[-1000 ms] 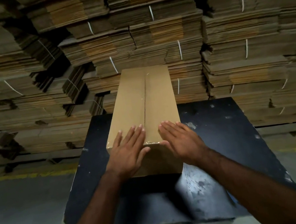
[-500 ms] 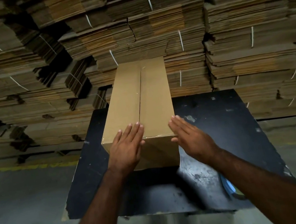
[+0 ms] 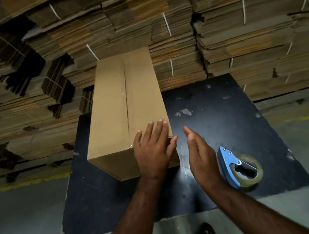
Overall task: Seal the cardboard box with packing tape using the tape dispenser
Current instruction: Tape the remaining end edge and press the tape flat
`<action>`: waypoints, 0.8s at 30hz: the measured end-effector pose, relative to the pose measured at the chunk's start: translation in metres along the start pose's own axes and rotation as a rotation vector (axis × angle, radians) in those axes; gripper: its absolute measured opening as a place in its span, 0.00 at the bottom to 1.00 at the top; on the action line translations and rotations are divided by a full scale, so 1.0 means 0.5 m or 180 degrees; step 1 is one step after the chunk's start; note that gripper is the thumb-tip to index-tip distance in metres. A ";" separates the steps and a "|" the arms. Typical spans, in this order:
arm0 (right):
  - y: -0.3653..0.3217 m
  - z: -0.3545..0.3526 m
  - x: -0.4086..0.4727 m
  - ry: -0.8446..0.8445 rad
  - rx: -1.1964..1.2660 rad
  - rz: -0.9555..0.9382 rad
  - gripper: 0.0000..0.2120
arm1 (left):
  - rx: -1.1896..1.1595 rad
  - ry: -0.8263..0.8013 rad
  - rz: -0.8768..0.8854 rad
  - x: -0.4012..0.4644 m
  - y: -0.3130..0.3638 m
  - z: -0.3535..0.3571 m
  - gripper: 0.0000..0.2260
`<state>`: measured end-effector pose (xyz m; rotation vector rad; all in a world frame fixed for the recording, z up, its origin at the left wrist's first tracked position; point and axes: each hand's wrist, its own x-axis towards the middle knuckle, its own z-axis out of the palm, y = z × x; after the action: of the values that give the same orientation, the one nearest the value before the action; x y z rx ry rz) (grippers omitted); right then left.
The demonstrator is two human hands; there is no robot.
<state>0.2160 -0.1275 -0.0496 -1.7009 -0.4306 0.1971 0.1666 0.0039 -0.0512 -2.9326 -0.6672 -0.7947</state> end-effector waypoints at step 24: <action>-0.063 0.105 0.011 -0.0485 0.0313 0.1085 0.23 | -0.0738 -0.0427 0.0280 -0.012 -0.074 -0.017 0.34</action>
<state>0.1962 -0.0736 -0.0275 -1.6594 -0.2352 0.5902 0.1426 0.0338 -0.0496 -3.2224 -0.4777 -0.7170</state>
